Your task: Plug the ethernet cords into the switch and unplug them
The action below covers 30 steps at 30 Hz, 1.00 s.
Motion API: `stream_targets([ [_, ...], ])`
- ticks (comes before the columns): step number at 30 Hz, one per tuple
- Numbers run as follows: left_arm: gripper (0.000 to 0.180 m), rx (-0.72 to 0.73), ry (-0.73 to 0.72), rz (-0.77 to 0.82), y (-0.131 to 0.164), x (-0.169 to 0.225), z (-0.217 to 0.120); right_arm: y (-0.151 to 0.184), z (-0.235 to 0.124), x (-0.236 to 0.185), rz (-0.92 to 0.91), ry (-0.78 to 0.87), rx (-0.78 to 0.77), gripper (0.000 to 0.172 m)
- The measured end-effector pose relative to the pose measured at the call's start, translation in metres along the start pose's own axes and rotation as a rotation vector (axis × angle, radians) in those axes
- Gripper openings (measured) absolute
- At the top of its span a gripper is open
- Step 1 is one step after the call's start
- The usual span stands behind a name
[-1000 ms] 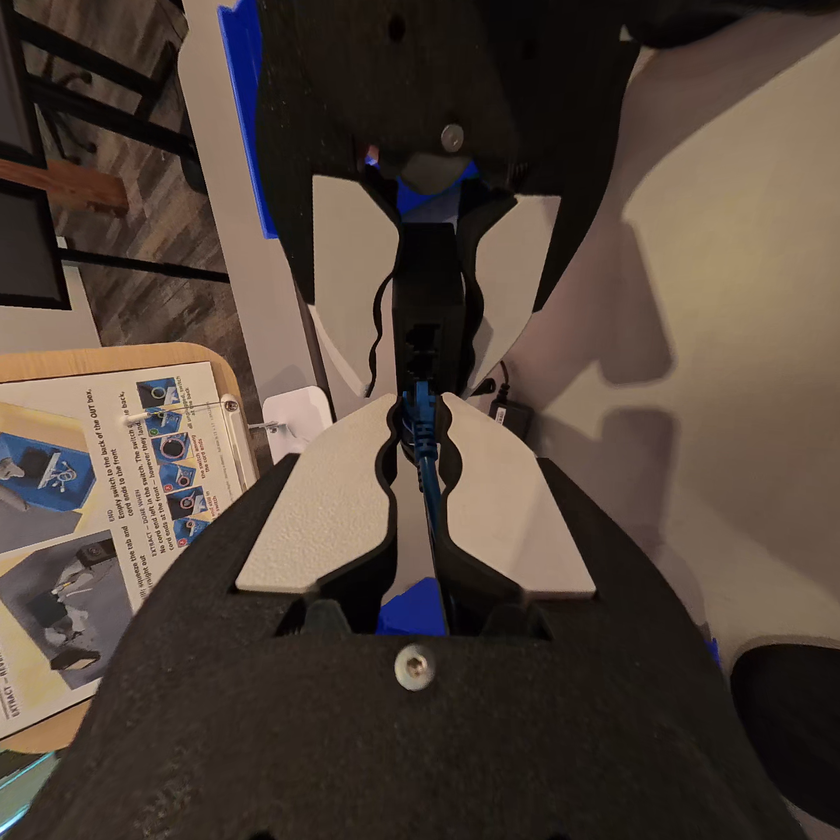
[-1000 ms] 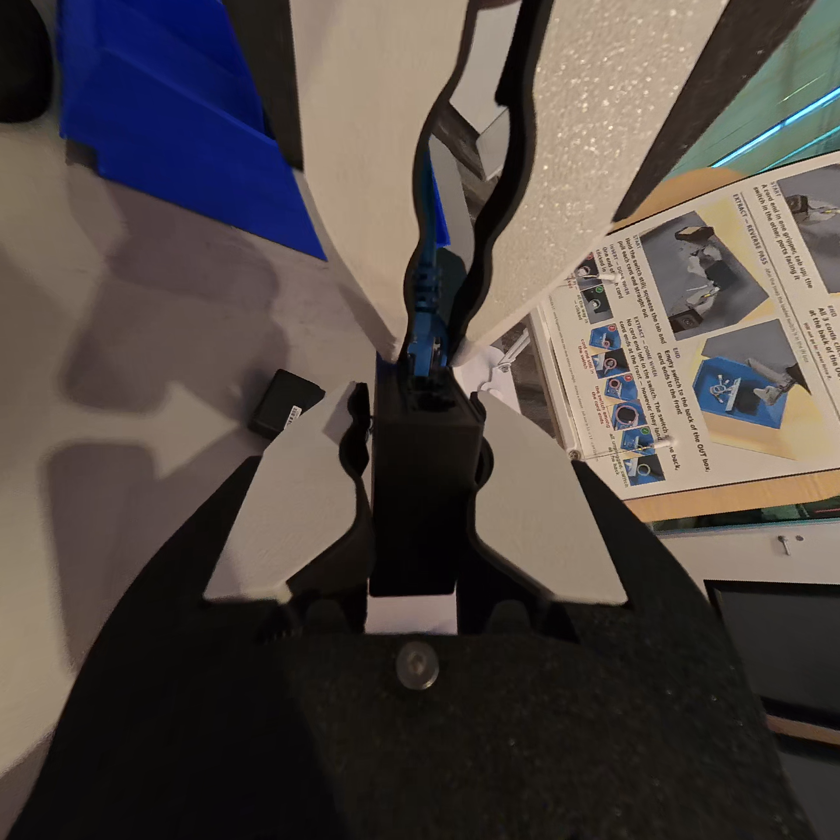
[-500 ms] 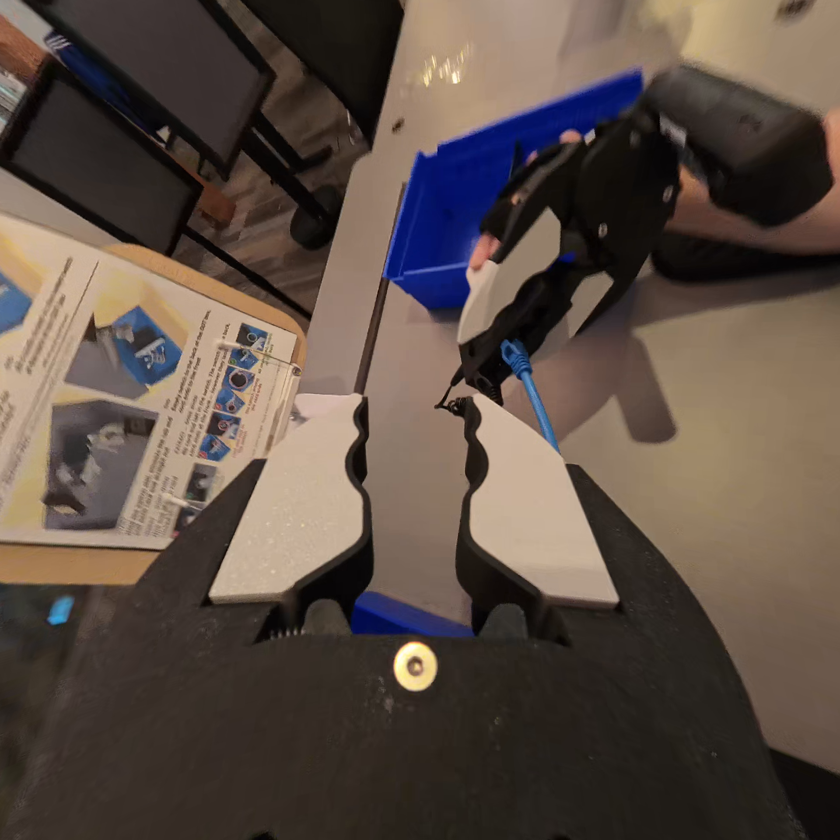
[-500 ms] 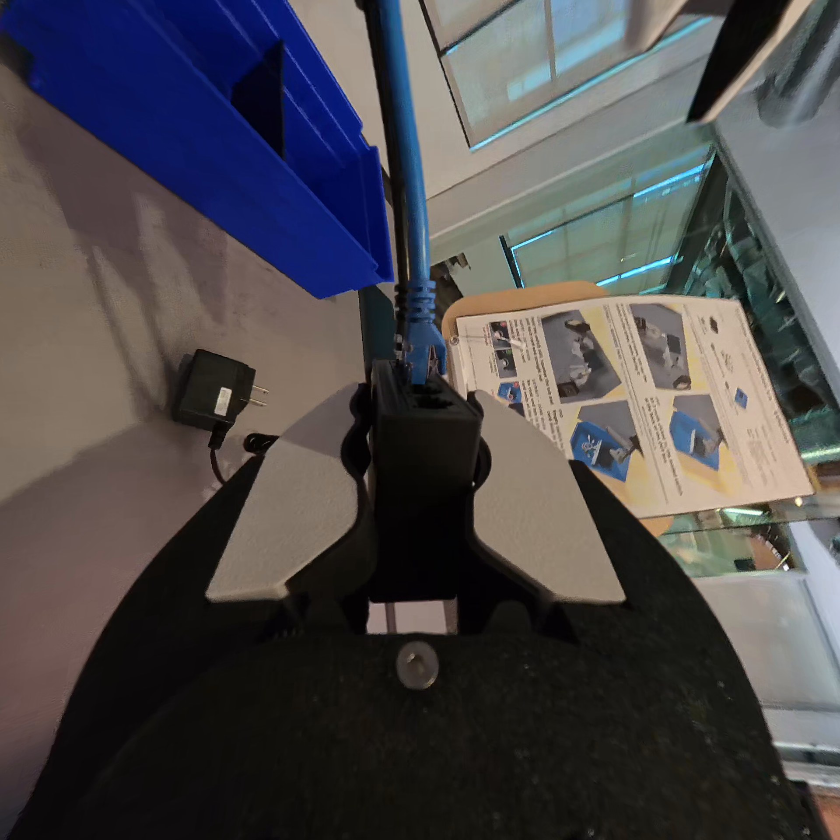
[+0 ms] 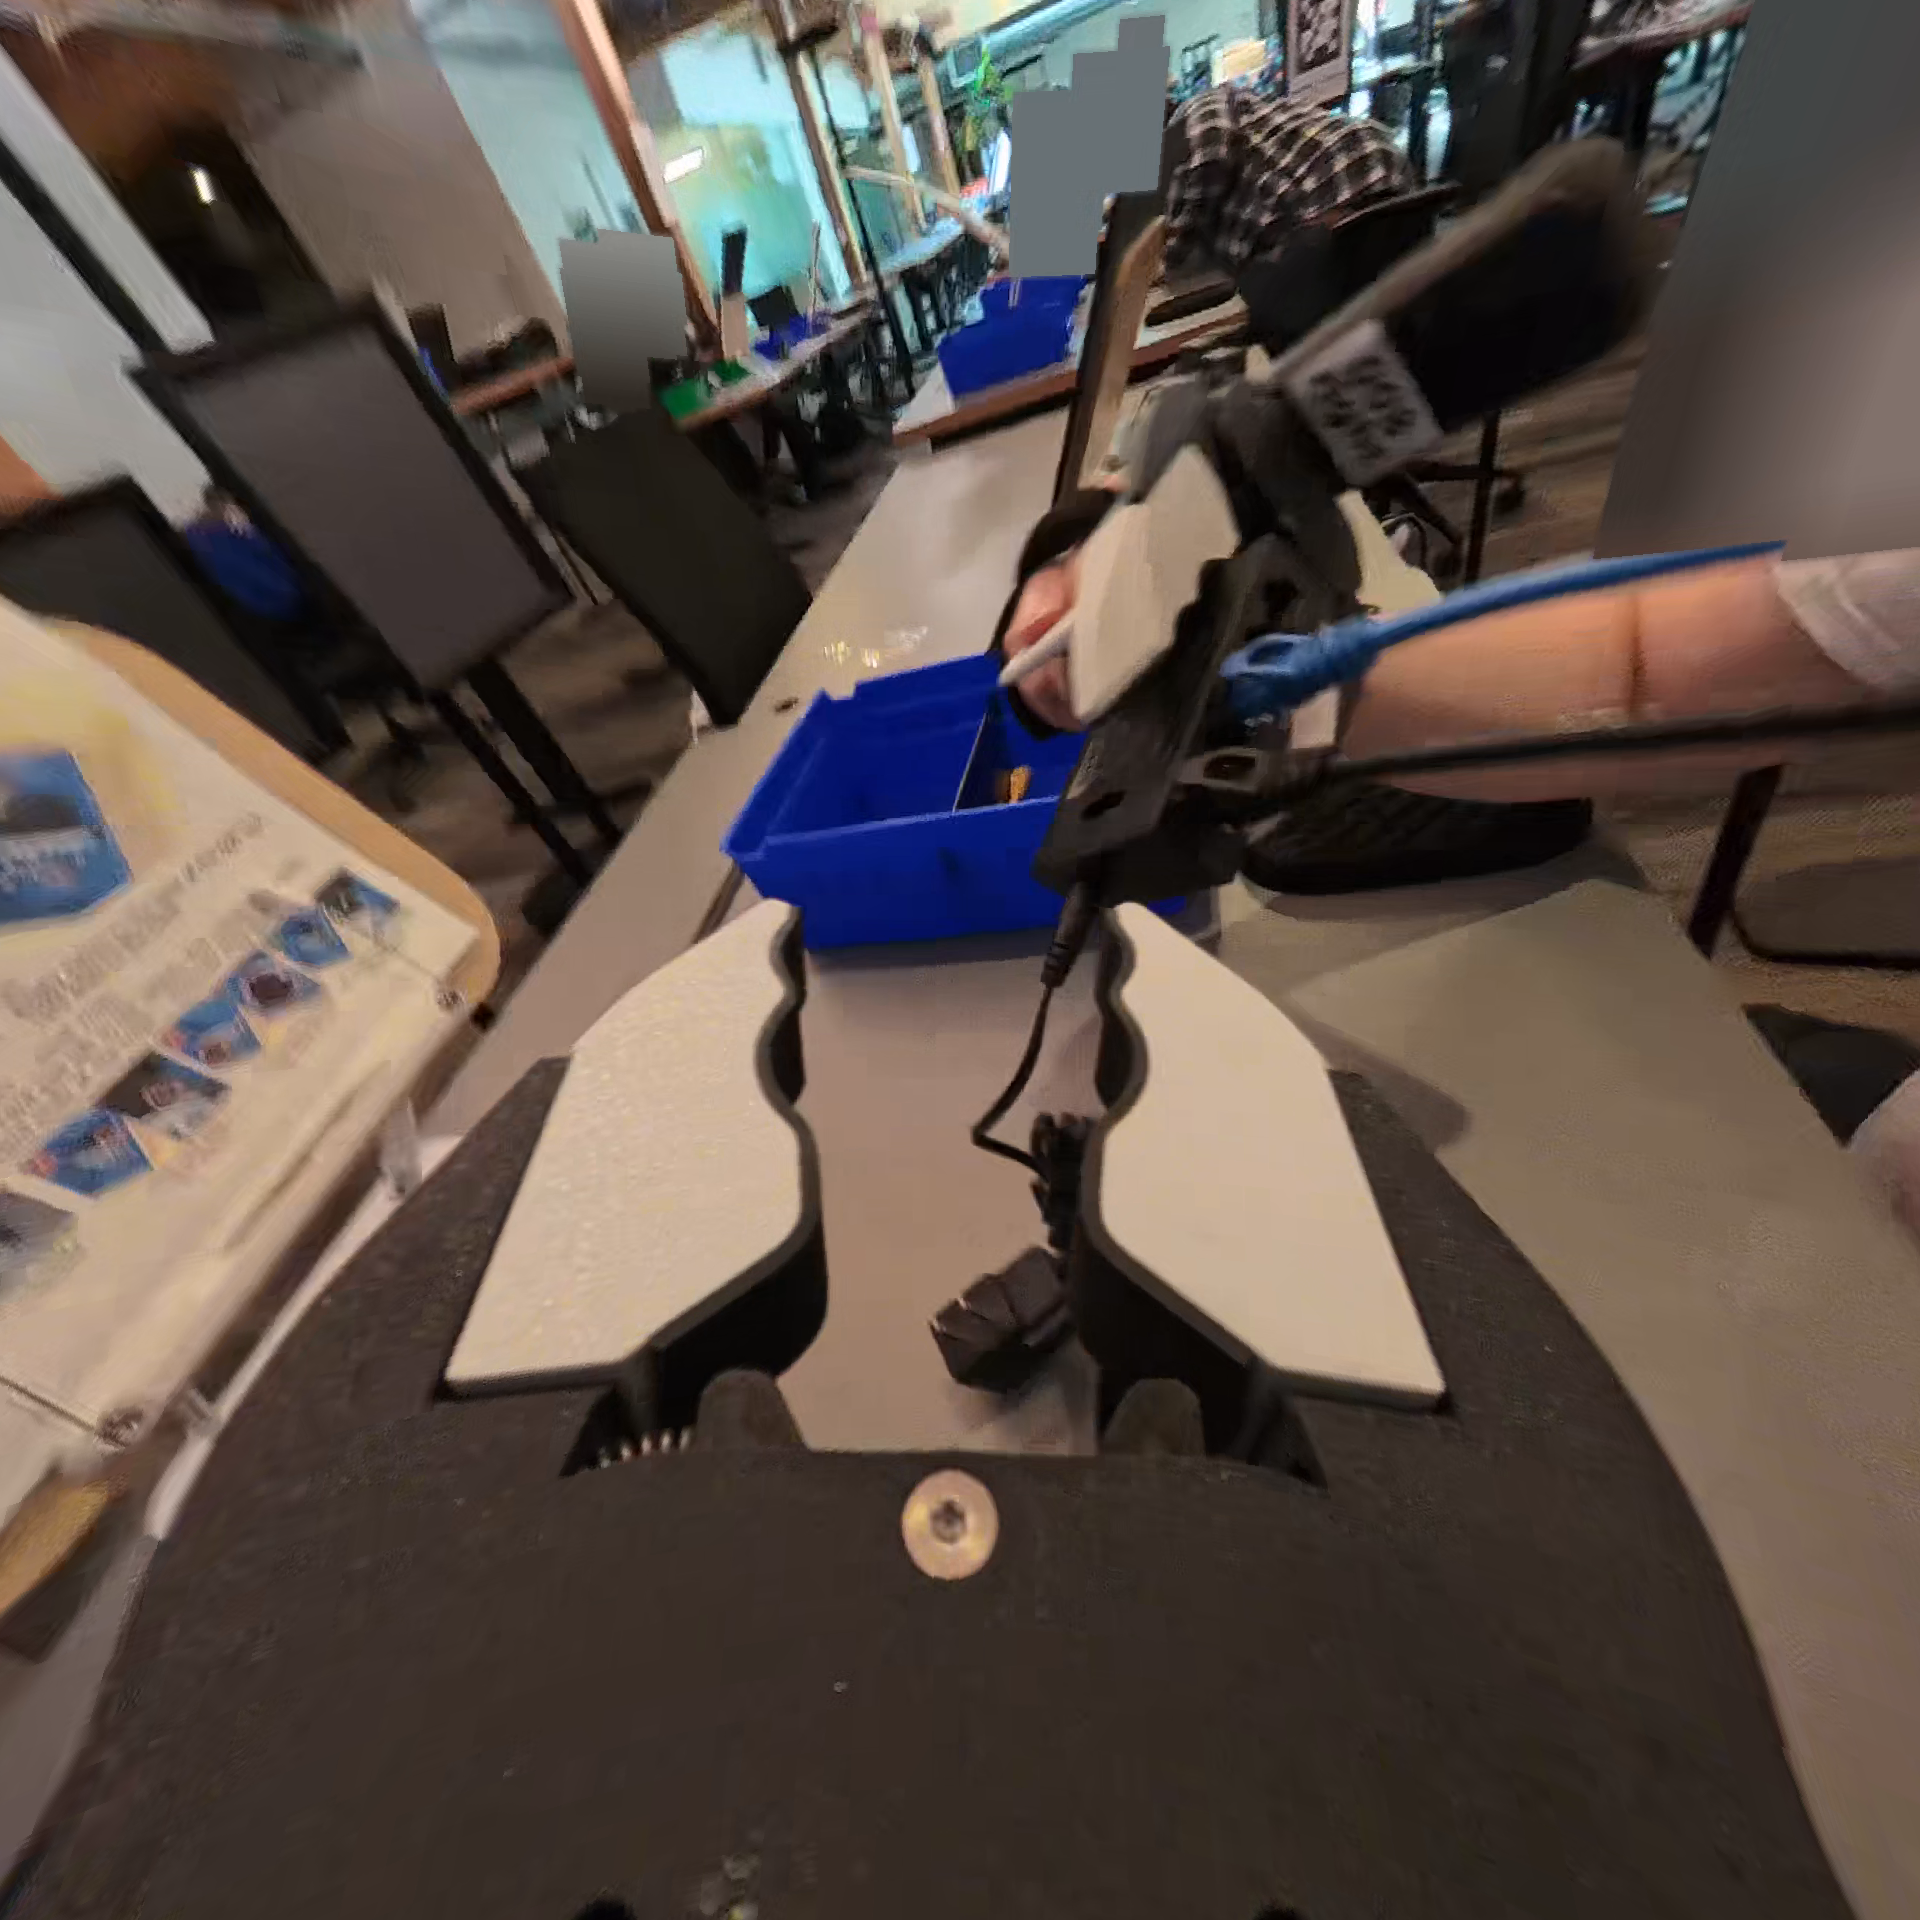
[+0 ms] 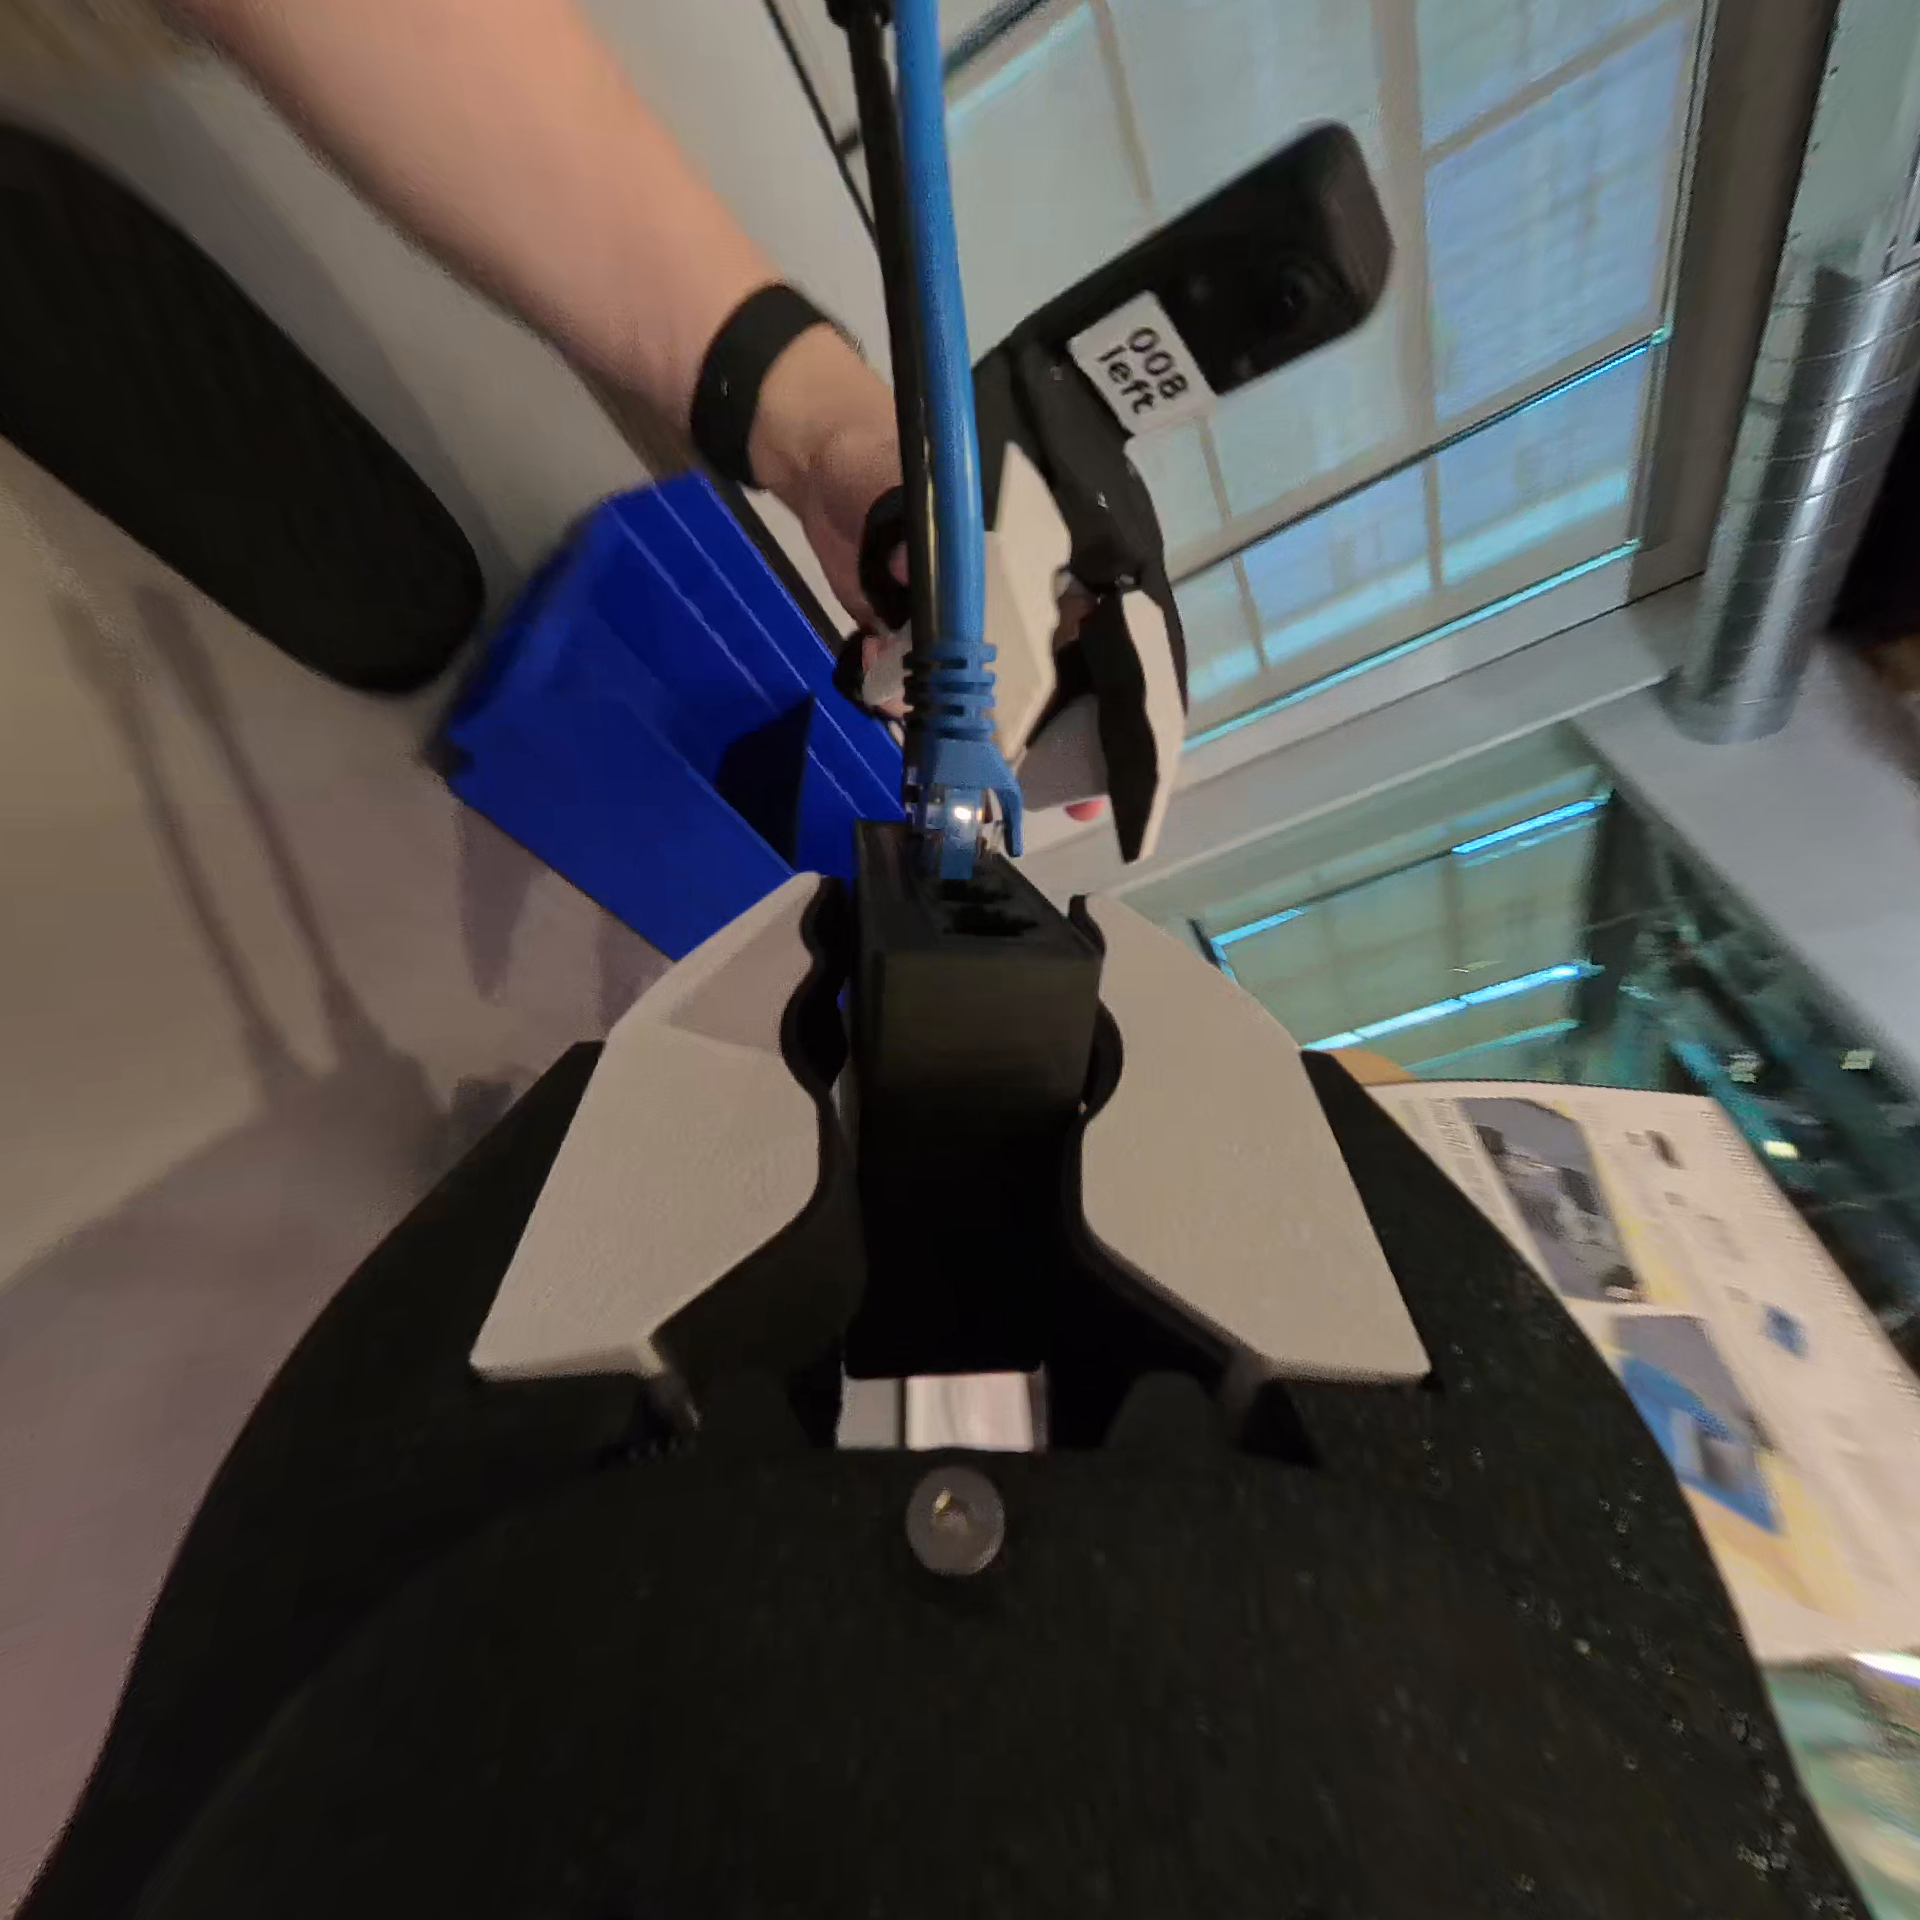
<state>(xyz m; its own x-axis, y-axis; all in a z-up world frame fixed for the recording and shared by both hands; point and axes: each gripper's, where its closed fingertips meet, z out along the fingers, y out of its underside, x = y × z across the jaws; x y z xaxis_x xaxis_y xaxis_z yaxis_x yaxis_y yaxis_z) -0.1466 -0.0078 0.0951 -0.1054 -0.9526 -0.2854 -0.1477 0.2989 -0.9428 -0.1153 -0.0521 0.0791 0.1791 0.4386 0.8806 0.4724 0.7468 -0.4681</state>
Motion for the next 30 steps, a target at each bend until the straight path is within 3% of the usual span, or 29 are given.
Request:
stream_targets([
  [6,0.056,0.087,0.028,0.205,-0.015,0.04,0.018,-0.004,-0.004,0.01,0.228,-0.039,0.164,0.04],
  [10,0.054,0.075,-0.002,0.281,-0.012,0.041,0.036,-0.004,0.001,0.011,0.311,-0.06,0.224,0.04],
  [18,0.029,0.096,0.048,0.281,-0.002,0.047,0.053,-0.01,0.007,0.011,0.394,-0.079,0.291,0.039],
  [25,0.026,-0.001,-0.032,0.309,0.009,0.029,0.06,0.0,0.001,0.016,0.549,-0.124,0.323,0.04],
  [28,0.026,-0.042,-0.073,0.28,0.012,0.016,0.058,0.011,-0.011,0.032,0.561,-0.076,0.24,0.045],
  [30,0.026,-0.106,-0.11,0.284,0.016,0.007,0.056,0.029,-0.012,0.034,0.493,-0.079,0.028,0.047],
])
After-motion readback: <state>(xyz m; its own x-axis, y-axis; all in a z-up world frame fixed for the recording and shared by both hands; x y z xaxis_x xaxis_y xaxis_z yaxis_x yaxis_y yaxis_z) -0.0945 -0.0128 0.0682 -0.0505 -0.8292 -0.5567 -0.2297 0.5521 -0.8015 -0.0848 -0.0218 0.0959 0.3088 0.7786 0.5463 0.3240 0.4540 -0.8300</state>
